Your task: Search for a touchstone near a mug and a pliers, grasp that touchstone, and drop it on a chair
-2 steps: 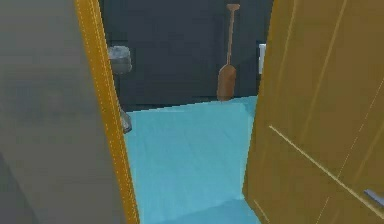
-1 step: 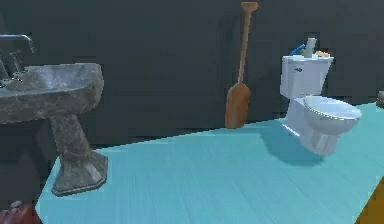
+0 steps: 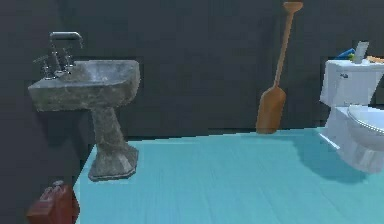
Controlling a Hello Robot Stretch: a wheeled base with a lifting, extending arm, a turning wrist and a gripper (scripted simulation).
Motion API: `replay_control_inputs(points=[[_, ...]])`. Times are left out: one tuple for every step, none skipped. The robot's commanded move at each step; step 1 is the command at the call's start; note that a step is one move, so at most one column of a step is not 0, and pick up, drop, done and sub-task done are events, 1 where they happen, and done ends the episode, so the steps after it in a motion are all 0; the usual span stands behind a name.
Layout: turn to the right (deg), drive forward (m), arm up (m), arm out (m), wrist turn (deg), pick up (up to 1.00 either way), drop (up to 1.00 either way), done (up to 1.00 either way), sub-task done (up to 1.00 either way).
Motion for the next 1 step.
replay_control_inputs(points=[[0.0,0.30,0.00,0.00,0.0,0.00,0.00,0.00,0.00]])
